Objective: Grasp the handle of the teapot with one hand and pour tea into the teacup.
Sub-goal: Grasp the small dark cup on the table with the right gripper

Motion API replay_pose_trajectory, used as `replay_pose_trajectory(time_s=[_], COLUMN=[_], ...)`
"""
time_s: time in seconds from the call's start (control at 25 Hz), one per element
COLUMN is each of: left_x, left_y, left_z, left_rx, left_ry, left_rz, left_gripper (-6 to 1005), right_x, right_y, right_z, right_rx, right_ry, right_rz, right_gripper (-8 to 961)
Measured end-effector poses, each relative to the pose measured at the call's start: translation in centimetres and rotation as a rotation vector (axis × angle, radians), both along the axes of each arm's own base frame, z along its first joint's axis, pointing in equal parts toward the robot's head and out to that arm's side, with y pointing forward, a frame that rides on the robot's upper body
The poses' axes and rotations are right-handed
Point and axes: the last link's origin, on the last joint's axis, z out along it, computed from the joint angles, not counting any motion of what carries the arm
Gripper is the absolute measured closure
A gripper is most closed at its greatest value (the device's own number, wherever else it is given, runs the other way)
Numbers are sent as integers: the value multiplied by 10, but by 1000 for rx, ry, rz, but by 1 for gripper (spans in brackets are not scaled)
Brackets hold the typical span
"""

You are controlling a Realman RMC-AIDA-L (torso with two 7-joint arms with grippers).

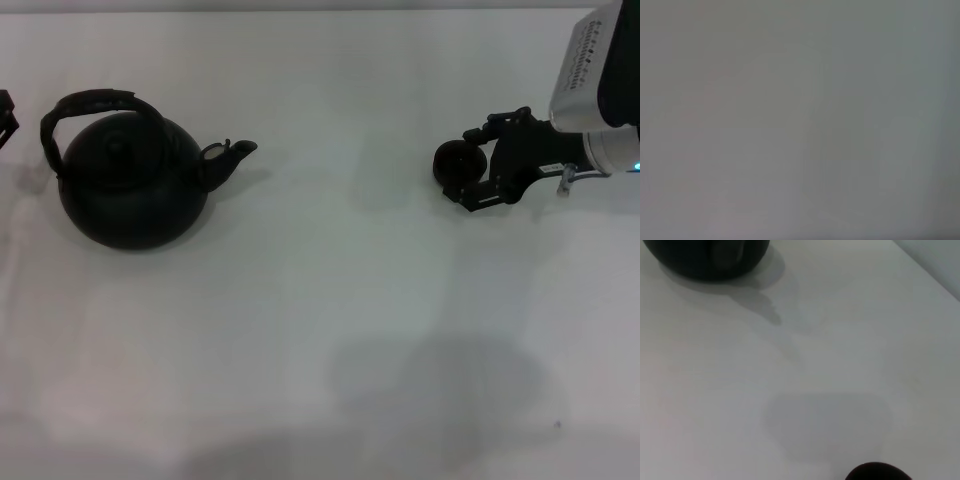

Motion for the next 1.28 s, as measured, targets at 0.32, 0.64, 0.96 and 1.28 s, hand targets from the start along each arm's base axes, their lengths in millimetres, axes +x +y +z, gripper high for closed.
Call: replay_pose_trajectory(time_s=[0.32,0.64,0.96,1.28], left_x=[0,0,0,-1], left_y=[0,-1,-1,-2], left_z=[0,-1,-1,0], left_rx=[0,-1,-1,-1], left_ry=[0,-2,-1,0], left_rz=[1,2,2,5], left_gripper=[120,120,119,119], right_x=[1,1,0,-25], right_y=[-1,-1,-2,-2], right_z=[-2,-3,-3,6], right_rx=[-4,0,1,-32], right_ry=[-1,3,7,72], right_rz=[-3,-2,-3,9], right_gripper=[108,167,226,227])
